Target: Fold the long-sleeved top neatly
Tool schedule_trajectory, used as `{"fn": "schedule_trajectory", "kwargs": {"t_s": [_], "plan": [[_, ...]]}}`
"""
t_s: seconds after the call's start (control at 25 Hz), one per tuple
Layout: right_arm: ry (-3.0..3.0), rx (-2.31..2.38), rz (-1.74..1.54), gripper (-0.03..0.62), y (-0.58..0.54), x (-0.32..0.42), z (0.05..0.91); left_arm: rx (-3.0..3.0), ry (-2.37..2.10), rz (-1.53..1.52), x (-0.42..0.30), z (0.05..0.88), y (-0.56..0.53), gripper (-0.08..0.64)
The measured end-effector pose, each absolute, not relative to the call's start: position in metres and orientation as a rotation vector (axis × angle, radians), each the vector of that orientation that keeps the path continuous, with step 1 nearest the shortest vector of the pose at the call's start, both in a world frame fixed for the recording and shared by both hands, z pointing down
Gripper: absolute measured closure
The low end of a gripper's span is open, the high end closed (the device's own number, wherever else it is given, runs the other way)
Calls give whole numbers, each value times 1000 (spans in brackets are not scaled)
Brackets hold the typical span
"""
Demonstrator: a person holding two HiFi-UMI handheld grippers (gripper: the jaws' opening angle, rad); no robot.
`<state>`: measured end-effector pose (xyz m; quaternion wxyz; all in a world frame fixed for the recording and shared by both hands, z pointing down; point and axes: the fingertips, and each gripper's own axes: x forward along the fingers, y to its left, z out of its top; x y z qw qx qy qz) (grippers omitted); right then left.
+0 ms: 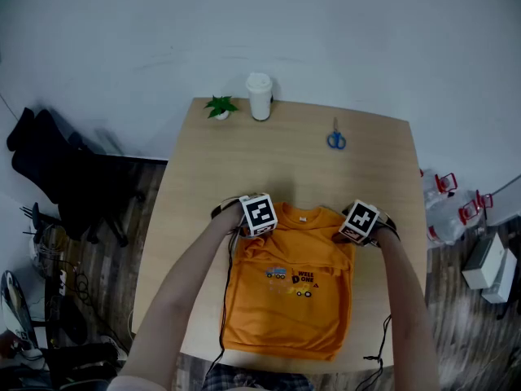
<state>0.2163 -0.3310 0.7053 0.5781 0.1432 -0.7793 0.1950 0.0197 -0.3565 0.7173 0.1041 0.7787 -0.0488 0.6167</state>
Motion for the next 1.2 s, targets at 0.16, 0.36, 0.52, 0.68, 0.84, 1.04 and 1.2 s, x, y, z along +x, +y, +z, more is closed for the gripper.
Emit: {"fn": "schedule_trajectory", "kwargs": {"t_s": [0.16, 0.36, 0.52, 0.68, 0.84, 1.04, 1.2], "plan": [[-1797, 301, 443, 244, -326, 211, 713, 2271, -130, 1842, 19, 722, -354, 211], [-1801, 297, 490, 295, -321, 209, 717, 2267, -121, 1789, 21, 721, -349, 262], [-1808, 299, 514, 363, -320, 207, 716, 2274, -126, 1762, 20, 720, -347, 300], [-1801, 297, 490, 431, -318, 206, 717, 2283, -130, 1725, 22, 719, -342, 394], [-1813, 311, 473, 515, -318, 205, 716, 2316, -194, 1686, 23, 715, -344, 489], [-1849, 366, 428, 538, -316, 205, 705, 2433, -241, 1716, 27, 703, -340, 514], [-1893, 425, 376, 541, -314, 205, 688, 2507, -318, 1706, 28, 687, -339, 517]]}}
